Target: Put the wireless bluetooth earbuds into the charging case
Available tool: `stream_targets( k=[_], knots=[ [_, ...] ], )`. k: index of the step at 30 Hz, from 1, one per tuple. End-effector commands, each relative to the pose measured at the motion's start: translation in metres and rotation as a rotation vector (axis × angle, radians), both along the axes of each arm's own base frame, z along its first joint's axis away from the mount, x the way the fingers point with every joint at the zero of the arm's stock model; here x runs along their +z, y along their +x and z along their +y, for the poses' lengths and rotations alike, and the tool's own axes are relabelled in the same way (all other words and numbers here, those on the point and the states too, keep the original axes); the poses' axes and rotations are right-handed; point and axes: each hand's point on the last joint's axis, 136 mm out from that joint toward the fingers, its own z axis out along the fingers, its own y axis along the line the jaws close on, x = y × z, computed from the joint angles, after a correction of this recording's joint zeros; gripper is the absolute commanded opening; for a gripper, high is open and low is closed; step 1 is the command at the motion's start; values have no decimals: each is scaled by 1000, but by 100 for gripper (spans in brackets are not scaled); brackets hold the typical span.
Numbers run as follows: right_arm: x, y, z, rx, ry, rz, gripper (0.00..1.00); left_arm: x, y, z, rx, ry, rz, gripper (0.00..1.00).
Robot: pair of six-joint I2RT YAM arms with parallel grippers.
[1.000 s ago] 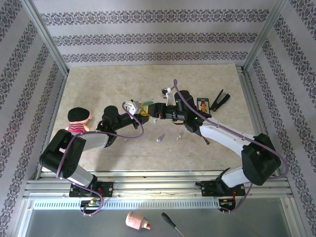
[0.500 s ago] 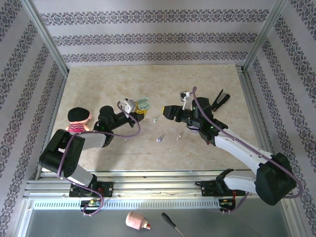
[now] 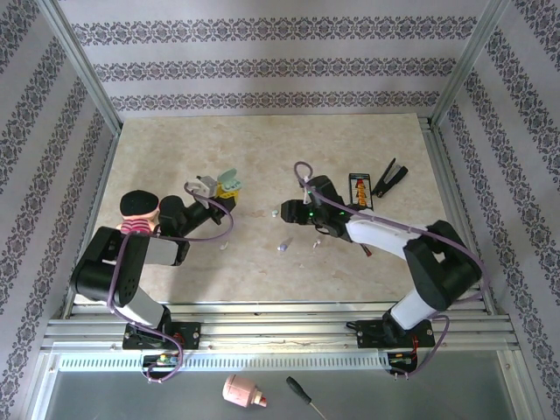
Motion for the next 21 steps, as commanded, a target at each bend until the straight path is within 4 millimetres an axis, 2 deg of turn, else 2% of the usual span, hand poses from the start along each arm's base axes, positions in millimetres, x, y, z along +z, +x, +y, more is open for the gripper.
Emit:
stream_targets(
  k=[1,5,11,21],
  knots=[
    [-8,12,2,14,-190,-69,56,26,-1,11,14,-89,-77,19],
    [-28,16,11,62,-364,-84,56,28,-3,14,24,-77,-94,20],
    [-50,25,26,96,-505,-76,57,28,-8,18,31,-71,-99,21],
    [-69,34,29,94,-577,-48,56,27,-10,17,19,-72,-99,20]
  ],
)
